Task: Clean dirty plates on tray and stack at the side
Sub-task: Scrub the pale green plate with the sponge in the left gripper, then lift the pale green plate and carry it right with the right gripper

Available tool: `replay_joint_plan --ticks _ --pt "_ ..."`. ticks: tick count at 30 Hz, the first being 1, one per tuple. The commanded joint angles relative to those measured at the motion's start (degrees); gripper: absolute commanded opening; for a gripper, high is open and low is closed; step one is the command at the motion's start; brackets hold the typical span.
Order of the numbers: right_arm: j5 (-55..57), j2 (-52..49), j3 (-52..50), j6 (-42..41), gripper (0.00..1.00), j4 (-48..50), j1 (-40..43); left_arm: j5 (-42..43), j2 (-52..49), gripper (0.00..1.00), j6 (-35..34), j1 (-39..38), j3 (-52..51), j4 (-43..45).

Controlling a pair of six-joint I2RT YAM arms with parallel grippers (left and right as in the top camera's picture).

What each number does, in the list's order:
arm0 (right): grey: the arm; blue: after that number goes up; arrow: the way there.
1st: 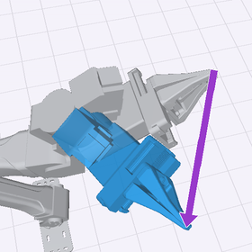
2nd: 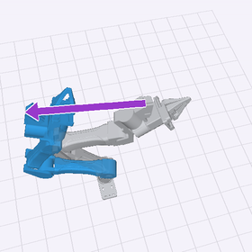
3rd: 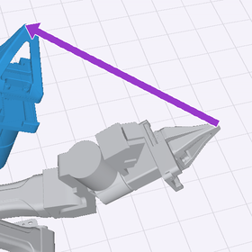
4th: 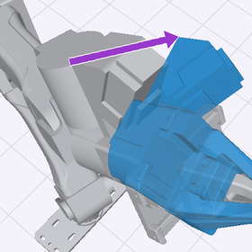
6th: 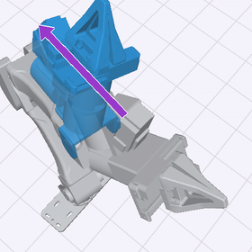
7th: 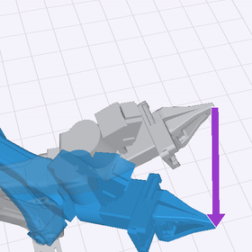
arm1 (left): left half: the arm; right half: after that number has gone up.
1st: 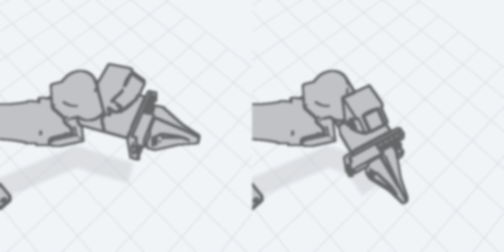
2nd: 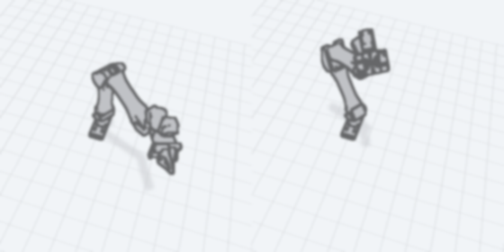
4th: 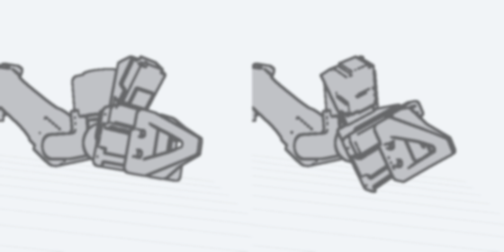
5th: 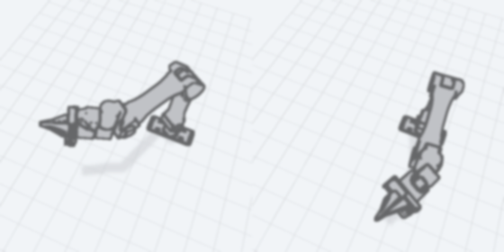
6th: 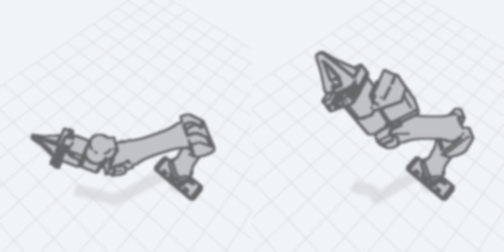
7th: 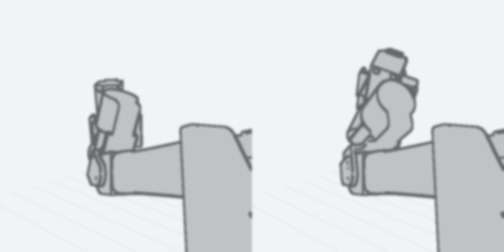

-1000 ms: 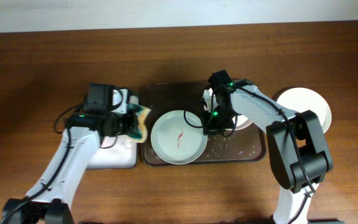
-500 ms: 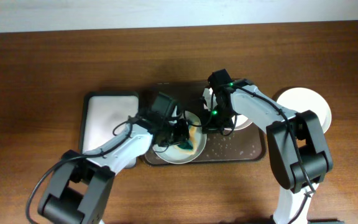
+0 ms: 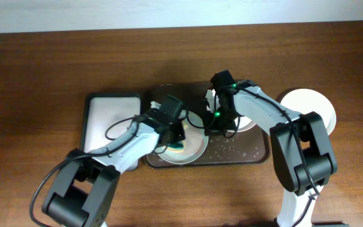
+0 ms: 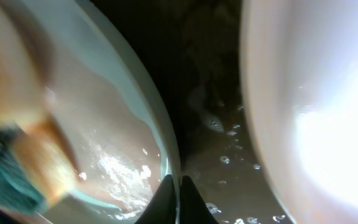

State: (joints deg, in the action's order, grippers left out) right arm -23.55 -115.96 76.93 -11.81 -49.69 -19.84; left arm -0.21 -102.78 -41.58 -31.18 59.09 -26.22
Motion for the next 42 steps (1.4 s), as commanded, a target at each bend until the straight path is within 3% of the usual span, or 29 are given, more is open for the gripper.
replay_joint_plan --ticks 1,4,5,8,12,14,19,22,23,25,26,32,37,40,42 --pt "0.0 1.4 -0.1 0.1 0.04 -0.7 -0.4 -7.1 3.9 0.0 8.8 3.3 0.9 -1.3" --pt "0.0 1.4 -0.1 0.2 0.04 -0.7 -0.4 -7.2 15.0 0.0 10.4 3.4 3.3 -8.7" --pt "0.0 1.4 -0.1 0.2 0.16 -0.9 -0.4 -7.8 18.4 0.0 10.4 3.7 3.3 -10.8" --pt "0.0 1.4 -0.1 0.2 0.19 -0.9 -0.4 -13.1 22.9 0.0 10.4 6.8 3.3 -15.3" --pt "0.0 1.3 -1.4 0.2 0.1 -1.1 -0.5 -12.7 21.1 0.0 10.6 15.5 0.9 -17.5" --pt "0.0 1.2 -2.7 0.2 0.04 -1.1 -0.5 -8.5 17.8 0.0 16.9 18.0 -1.1 -16.3" --pt "-0.2 2.1 -2.0 0.7 0.04 -2.3 -0.5 -2.8 7.9 0.0 28.1 22.0 -1.1 -11.3" --pt "6.5 8.3 0.8 1.0 0.04 -3.8 -0.5 -2.1 3.2 0.0 28.4 23.1 -1.1 -8.5" --pt "10.8 11.3 1.0 1.0 0.04 -4.0 -0.5 -2.1 1.9 0.04 28.4 23.1 -1.1 -7.8" --pt "20.1 16.2 1.0 1.0 0.04 -4.5 -0.5 -3.0 1.2 0.56 28.4 23.2 -1.1 -7.0" --pt "25.7 19.0 1.0 1.1 0.04 -4.6 -0.5 -4.5 1.2 0.7 28.4 23.1 -1.1 -6.5" --pt "49.6 24.5 1.0 1.4 0.04 -4.5 -6.8 -5.2 1.2 0.77 28.4 23.1 -1.2 -1.1" --pt "62.2 24.5 1.0 0.1 0.04 -2.4 -17.2 -5.2 -1.2 0.77 28.4 23.1 -1.2 1.3" --pt "67.0 24.5 1.0 -0.8 0.04 -2.0 -19.6 -5.2 -3.0 0.53 28.4 23.1 -1.2 1.7" --pt "69.7 24.5 1.0 -1.2 0.04 -1.9 -20.7 -5.2 -3.0 0.11 28.4 23.1 -1.2 2.7"
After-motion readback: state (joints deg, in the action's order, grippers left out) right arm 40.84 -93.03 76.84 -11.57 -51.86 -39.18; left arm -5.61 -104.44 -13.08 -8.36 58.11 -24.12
